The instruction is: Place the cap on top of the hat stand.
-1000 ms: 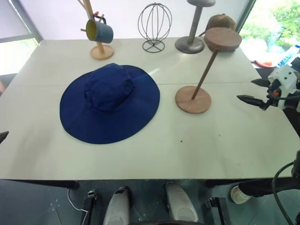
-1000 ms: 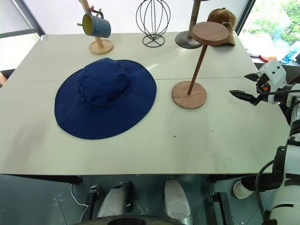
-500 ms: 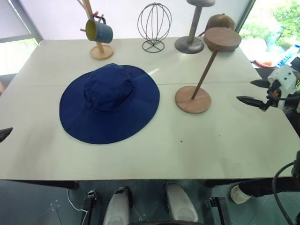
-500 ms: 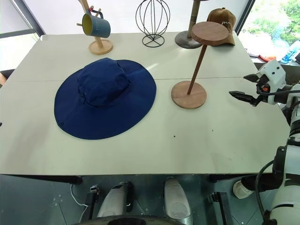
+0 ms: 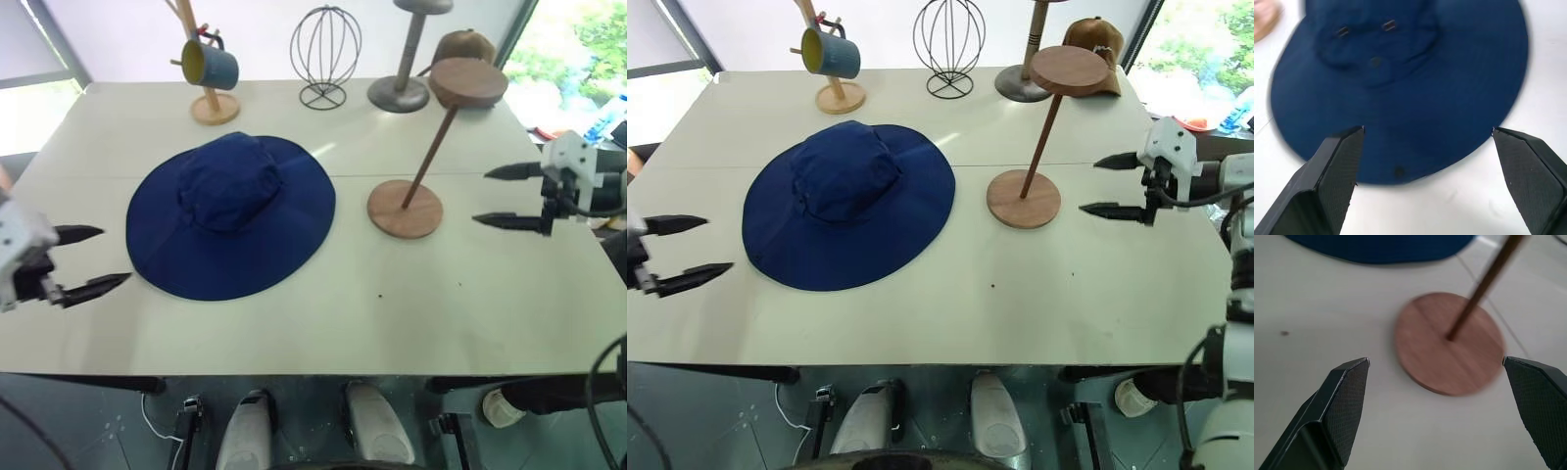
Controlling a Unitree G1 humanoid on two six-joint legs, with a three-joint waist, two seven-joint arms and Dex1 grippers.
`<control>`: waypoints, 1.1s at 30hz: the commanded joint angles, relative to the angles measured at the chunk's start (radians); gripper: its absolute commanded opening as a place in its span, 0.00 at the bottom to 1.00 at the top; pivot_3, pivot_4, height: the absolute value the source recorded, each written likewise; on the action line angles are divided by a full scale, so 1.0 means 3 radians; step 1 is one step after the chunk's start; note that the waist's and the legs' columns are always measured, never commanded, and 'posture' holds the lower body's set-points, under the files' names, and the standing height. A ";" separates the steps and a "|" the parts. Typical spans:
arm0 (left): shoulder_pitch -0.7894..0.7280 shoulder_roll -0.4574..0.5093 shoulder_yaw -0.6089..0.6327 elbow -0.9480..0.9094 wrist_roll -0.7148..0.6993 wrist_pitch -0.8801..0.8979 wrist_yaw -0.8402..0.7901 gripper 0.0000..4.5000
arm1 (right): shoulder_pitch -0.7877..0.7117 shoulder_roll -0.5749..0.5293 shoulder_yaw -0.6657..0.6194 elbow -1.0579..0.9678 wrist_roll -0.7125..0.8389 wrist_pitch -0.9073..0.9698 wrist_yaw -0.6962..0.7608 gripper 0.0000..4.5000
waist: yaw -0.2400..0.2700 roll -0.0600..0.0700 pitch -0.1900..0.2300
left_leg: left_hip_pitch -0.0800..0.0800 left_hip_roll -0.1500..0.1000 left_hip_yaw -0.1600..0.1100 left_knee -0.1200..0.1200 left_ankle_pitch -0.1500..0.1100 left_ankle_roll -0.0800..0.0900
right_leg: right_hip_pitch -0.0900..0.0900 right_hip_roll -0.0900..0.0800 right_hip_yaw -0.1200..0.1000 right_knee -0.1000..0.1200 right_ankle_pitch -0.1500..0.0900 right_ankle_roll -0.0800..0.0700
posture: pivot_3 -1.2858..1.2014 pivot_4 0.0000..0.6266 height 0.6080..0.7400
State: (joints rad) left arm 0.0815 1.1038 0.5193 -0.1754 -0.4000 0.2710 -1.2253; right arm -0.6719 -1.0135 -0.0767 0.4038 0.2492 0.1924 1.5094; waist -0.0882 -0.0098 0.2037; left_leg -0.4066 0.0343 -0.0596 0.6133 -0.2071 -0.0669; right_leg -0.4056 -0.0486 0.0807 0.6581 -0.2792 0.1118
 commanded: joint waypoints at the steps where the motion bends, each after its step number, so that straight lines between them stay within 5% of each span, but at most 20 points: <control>1: 0.0003 0.0122 -0.0273 0.0003 0.0321 -0.0569 -0.0166 0.96 | 0.0273 -0.0118 -0.0213 -0.0795 0.0318 0.0480 -0.0093 1.00 | 0.0012 0.0000 0.0000 | 0.0001 0.0000 0.0001 0.0001 0.0000 0.0000 | -0.0001 0.0000 0.0001 0.0000 0.0000 -0.0001 | 0.52 0.24 1.00; 12: -0.0403 -0.0019 -0.0890 0.1434 0.1328 -0.2893 0.0353 0.96 | 0.0797 -0.0287 -0.0785 -0.2101 0.1189 0.1703 -0.0531 1.00 | 0.0079 0.0000 -0.0001 | -0.0002 0.0000 0.0006 0.0011 0.0000 0.0000 | -0.0004 -0.0002 0.0005 0.0001 -0.0001 -0.0020 | 0.52 0.24 1.00; 20: -0.0764 -0.0137 -0.1310 0.2178 0.1848 -0.3742 0.0930 0.96 | 0.0668 -0.0407 -0.0880 -0.2270 0.1595 0.2084 -0.0671 1.00 | 0.0093 0.0000 -0.0001 | -0.0004 0.0005 0.0006 0.0008 0.0000 0.0000 | -0.0008 0.0003 0.0003 0.0001 -0.0001 -0.0019 | 0.52 0.24 1.00; 33: -0.1942 -0.0555 -0.2120 0.3442 0.3688 -0.4259 0.3556 0.96 | 0.0658 -0.0494 -0.0831 -0.2228 0.1582 0.1964 -0.0769 1.00 | 0.0186 0.0004 -0.0005 | -0.0003 0.0002 0.0004 0.0017 0.0000 0.0000 | -0.0002 0.0003 0.0003 0.0001 0.0017 0.0007 | 0.52 0.24 1.00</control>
State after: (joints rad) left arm -0.4851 0.9456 -0.0840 0.8302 0.6492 -1.0128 -0.2425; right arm -0.4539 -1.1409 -0.3032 -0.2588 0.7206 0.7979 1.2806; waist -0.0324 -0.0085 0.2021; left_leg -0.4076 0.0350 -0.0583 0.6184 -0.2070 -0.0669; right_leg -0.4061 -0.0476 0.0816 0.6585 -0.2739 0.1142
